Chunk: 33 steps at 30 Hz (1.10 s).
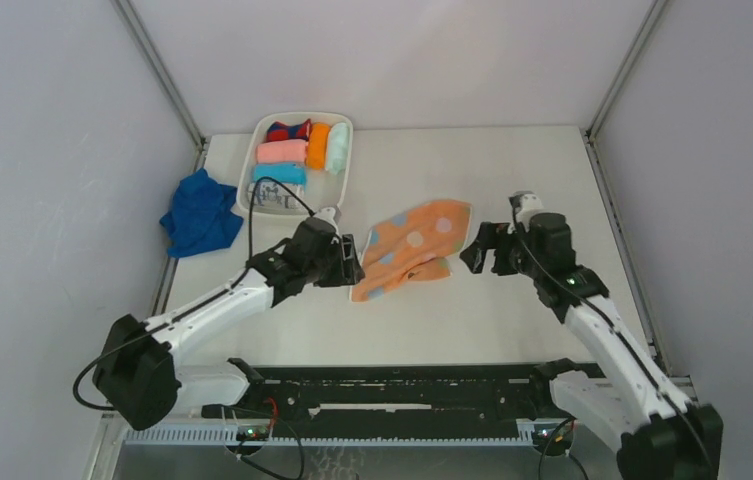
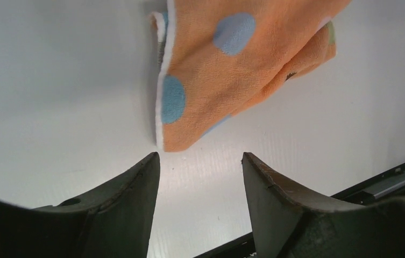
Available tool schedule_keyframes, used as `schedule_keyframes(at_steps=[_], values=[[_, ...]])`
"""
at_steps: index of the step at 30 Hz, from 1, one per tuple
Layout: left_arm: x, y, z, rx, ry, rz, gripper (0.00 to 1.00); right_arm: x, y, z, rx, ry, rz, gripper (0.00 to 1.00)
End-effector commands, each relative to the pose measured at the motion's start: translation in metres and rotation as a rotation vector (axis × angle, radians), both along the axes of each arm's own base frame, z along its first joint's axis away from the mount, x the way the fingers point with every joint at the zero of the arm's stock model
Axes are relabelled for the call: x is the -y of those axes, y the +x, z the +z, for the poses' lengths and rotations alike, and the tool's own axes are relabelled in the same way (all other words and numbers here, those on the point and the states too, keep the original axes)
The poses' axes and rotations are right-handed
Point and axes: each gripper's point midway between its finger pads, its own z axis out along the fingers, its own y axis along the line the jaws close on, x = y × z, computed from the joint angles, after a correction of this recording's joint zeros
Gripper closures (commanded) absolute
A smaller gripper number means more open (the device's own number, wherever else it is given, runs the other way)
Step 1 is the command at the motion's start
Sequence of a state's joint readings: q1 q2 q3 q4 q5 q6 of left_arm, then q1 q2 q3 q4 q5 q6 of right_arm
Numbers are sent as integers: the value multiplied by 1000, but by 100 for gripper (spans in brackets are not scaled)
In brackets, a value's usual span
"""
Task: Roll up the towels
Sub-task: Move the towel to the center of the board.
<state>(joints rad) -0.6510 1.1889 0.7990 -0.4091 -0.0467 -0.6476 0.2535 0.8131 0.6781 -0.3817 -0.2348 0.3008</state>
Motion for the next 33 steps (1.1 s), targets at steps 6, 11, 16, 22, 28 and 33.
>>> schedule_keyframes(at_steps=[6,11,16,22,28,33], values=[[52,33,2,24,-62,-72,40,-36,63,-34,-123,30,36,17],[69,36,-12,-31,-89,-107,45,-63,94,-61,-247,50,108,28],[54,37,-35,-49,12,-95,48,-87,108,-93,-337,36,154,31],[29,40,-58,-117,77,-65,50,-104,80,-132,-517,16,184,41],[4,56,-75,-165,130,-22,50,-120,3,-151,-631,6,206,43],[-5,85,-78,-165,149,5,50,-162,-51,-139,-588,4,346,41]])
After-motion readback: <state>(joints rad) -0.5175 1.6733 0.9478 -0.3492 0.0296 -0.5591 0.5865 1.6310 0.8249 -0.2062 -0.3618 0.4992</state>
